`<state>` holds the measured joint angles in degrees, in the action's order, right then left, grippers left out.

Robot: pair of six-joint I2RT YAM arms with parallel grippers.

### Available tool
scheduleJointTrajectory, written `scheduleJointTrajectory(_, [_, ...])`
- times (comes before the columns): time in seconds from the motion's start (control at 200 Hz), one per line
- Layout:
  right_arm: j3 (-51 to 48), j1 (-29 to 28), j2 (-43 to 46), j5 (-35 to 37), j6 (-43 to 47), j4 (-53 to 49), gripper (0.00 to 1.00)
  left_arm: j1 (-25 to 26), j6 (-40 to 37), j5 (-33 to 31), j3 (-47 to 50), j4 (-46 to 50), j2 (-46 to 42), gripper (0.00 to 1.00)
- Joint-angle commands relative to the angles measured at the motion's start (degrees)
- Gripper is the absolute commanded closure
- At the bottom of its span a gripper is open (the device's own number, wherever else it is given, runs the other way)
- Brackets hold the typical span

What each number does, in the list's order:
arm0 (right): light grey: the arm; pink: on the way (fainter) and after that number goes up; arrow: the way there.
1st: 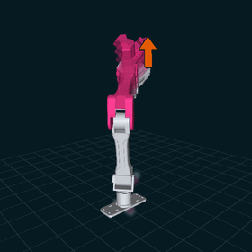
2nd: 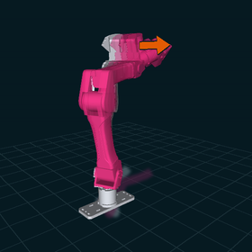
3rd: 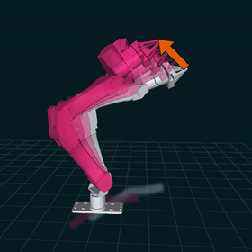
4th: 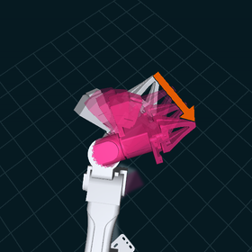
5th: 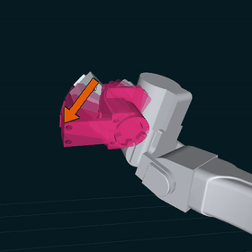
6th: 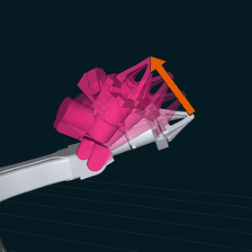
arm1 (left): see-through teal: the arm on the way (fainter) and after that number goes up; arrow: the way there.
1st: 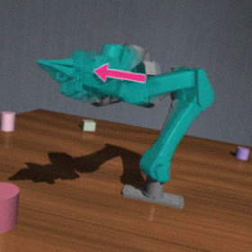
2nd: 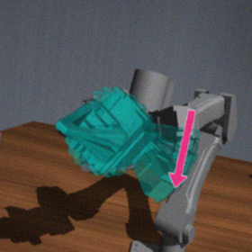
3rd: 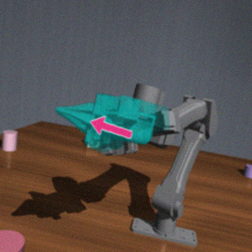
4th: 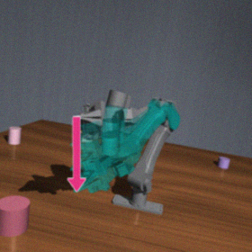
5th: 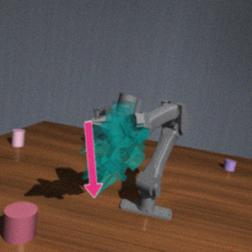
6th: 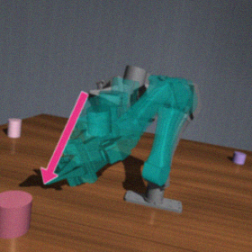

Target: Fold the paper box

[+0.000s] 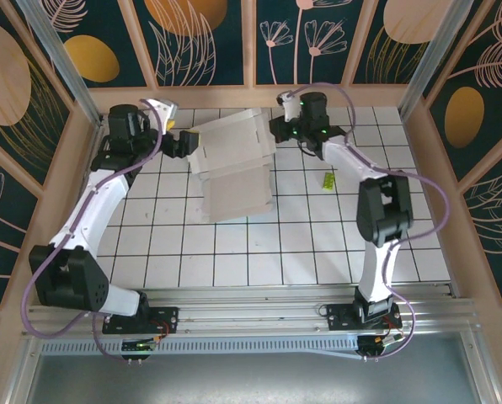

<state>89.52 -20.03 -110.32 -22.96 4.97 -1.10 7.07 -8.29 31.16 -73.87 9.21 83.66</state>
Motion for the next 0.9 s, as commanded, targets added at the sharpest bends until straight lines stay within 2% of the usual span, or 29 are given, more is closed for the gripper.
scheduleJointTrajectory(0.0, [-7.42, -0.01, 6.03, -0.75, 9.97, 9.14, 1.00, -0.22, -17.77, 15.48, -7.57, 0.79, 6.37, 0.09])
scheduleJointTrajectory(0.06, [-10.09, -0.06, 8.47, -1.69, 12.02, 10.88, 1.00, -0.22, -20.75, 18.61, -15.44, 7.78, 13.05, 0.06])
scheduleJointTrajectory(0.16, [-12.81, 0.02, 11.04, -3.95, 14.13, 12.69, 1.00, -0.22, -29.15, 24.24, -32.57, 26.41, 26.38, 0.04])
scheduleJointTrajectory(0.235, [-13.43, 0.09, 11.77, -5.88, 15.41, 12.38, 1.00, -0.22, -34.71, 25.44, -44.20, 37.48, 34.93, 0.04])
scheduleJointTrajectory(0.42, [-13.31, 0.11, 12.05, -10.80, 16.89, 11.73, 1.00, -0.21, -39.47, 26.59, -63.24, 49.32, 48.84, 0.02])
scheduleJointTrajectory(0.516, [-12.88, 0.14, 11.70, -10.51, 17.36, 11.46, 1.00, -0.22, -40.01, 25.41, -63.68, 49.13, 50.96, 0.02])
scheduleJointTrajectory(0.606, [-12.20, 0.09, 11.14, -9.40, 17.92, 10.74, 1.00, -0.22, -40.56, 23.72, -61.63, 48.67, 51.34, 0.08])
scheduleJointTrajectory(0.646, [-11.81, 0.16, 10.72, -8.92, 17.98, 10.25, 1.00, -0.22, -40.58, 23.15, -60.62, 48.41, 51.30, 0.14])
scheduleJointTrajectory(0.741, [-10.64, 0.14, 9.71, -8.08, 18.57, 8.39, 1.00, -0.22, -40.72, 22.40, -59.04, 48.36, 50.77, 0.37])
scheduleJointTrajectory(0.896, [-10.25, 0.08, 9.15, -6.93, 19.15, 7.85, 1.00, -0.22, -39.43, 18.95, -54.49, 45.45, 48.38, 0.54])
